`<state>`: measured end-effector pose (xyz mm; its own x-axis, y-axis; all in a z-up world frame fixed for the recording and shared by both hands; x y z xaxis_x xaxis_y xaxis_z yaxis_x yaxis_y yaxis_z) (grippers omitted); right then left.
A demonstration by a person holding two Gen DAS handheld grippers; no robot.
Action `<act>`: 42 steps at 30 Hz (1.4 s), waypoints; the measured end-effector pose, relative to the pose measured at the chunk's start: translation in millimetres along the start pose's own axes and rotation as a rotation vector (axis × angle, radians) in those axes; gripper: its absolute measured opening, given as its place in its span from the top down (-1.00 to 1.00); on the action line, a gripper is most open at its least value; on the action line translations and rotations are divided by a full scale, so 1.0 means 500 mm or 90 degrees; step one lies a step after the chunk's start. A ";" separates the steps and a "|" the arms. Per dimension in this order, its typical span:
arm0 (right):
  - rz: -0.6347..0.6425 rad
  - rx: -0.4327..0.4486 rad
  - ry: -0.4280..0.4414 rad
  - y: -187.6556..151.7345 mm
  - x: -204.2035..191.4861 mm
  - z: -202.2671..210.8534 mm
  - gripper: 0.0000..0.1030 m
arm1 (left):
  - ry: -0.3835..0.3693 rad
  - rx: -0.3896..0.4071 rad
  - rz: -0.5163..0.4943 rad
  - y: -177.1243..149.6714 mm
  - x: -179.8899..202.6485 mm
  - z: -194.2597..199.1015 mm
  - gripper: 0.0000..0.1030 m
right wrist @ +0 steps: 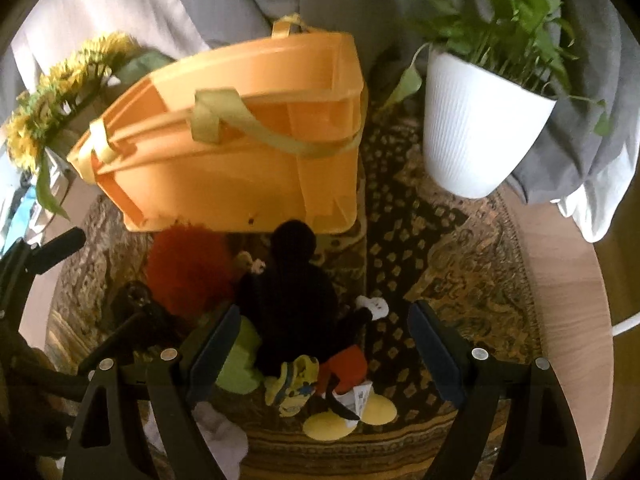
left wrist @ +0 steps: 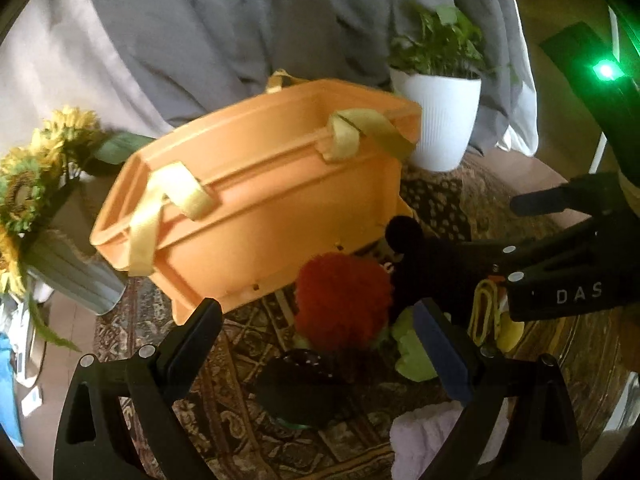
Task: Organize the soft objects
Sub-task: 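Move both tools back down toward the remaining items on the rug, then grasp the red pompom with the left tool while the right tool grasps the black Mickey plush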
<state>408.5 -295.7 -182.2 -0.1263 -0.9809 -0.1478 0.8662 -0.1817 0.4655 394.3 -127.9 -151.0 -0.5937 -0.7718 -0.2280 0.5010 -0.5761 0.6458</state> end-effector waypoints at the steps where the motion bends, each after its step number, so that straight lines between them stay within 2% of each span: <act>1: 0.003 -0.005 0.000 -0.001 0.000 -0.007 -0.68 | -0.003 -0.001 -0.004 -0.002 0.002 -0.003 -0.89; 10: 0.024 -0.046 0.016 -0.004 -0.013 -0.058 -0.68 | -0.043 -0.024 -0.023 -0.019 0.010 -0.069 -0.86; 13: 0.027 -0.063 0.020 -0.004 -0.015 -0.078 -0.68 | -0.059 -0.033 -0.021 -0.021 0.009 -0.088 -0.71; 19: 0.028 -0.091 0.030 -0.006 -0.009 -0.112 -0.67 | -0.085 -0.059 -0.016 -0.019 0.013 -0.132 -0.59; 27: 0.026 -0.095 0.058 0.000 -0.007 -0.129 -0.67 | -0.112 -0.078 -0.015 -0.012 0.024 -0.171 -0.07; 29: 0.027 -0.093 0.060 0.002 -0.009 -0.132 -0.67 | -0.121 -0.084 -0.011 -0.012 0.026 -0.182 0.18; 36: 0.031 -0.087 0.064 0.012 -0.021 -0.144 -0.66 | -0.135 -0.092 0.017 -0.017 0.020 -0.192 0.34; 38: 0.031 -0.086 0.068 0.014 -0.020 -0.146 -0.60 | -0.135 -0.091 0.027 -0.017 0.017 -0.192 0.35; 39: 0.032 -0.084 0.074 0.015 -0.024 -0.145 -0.46 | -0.136 -0.091 0.030 -0.017 0.016 -0.193 0.36; 40: 0.031 -0.085 0.087 0.012 -0.022 -0.143 -0.24 | -0.137 -0.090 0.037 -0.018 0.014 -0.193 0.36; 42: 0.034 -0.082 0.092 0.010 -0.029 -0.138 -0.16 | -0.144 -0.085 0.057 -0.019 0.009 -0.189 0.36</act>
<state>447.8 -277.4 -238.1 -0.0166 -0.9671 -0.2540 0.9257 -0.1109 0.3616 446.6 -151.3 -227.0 -0.6607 -0.7506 0.0037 0.6279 -0.5500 0.5506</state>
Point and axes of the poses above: each gripper's, at about its wrist camera, not at the fingertips, and z roughly against the way its jaws point, x to its right, y to its top, the point moved 4 cm from there along -z, roughly the way its jaws point, and after that the axes turned 7 degrees about -z, right-handed, at the moved point
